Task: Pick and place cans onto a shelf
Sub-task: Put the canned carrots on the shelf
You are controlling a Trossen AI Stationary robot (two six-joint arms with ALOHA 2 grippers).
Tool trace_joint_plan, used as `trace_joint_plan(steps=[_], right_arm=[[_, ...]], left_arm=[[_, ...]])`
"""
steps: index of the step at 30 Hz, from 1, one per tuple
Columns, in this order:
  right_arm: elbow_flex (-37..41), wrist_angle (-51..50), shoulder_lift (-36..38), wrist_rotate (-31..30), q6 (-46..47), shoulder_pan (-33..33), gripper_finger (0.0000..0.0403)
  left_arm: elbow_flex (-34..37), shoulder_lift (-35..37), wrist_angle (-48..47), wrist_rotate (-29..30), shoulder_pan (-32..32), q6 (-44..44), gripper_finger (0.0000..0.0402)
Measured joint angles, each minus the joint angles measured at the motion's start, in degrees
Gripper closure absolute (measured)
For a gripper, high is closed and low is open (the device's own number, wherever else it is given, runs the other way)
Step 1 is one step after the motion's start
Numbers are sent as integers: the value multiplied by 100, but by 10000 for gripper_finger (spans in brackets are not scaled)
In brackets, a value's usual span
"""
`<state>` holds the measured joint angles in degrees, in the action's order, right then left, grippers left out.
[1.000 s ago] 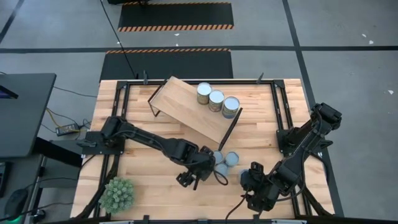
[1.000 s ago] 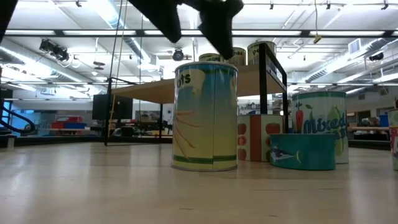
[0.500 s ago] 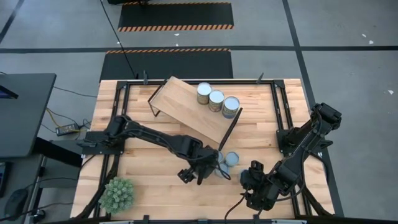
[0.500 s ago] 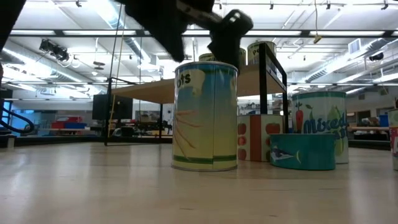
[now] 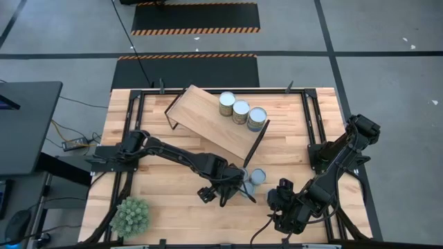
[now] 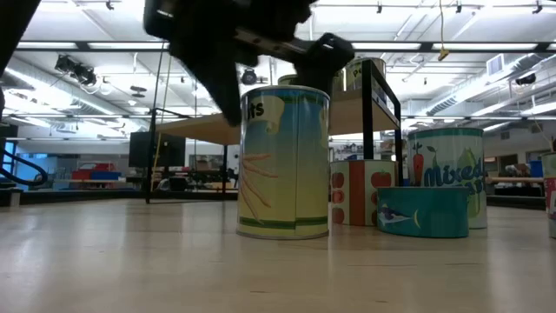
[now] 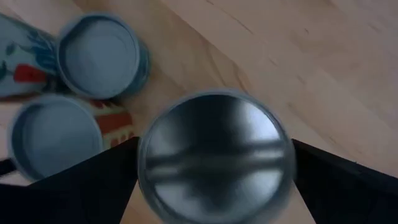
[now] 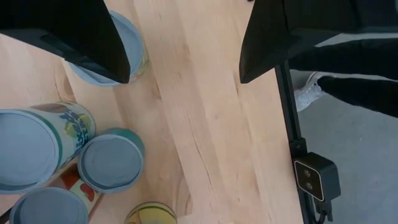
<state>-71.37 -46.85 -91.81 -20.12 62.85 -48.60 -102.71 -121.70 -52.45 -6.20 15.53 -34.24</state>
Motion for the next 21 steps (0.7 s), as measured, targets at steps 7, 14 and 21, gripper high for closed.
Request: trace_joint_plan(steps=[7, 14, 21], right_arm=[[0, -7, 0, 2, 8, 0, 94], [0, -22, 0, 2, 2, 2, 94], [0, -52, 0, 4, 17, 2, 94]], left_arm=[[8, -134, -175, 165, 7, -52, 25], [6, -156, -144, 283, 2, 264, 98], [2, 99, -439, 24, -52, 833, 103]])
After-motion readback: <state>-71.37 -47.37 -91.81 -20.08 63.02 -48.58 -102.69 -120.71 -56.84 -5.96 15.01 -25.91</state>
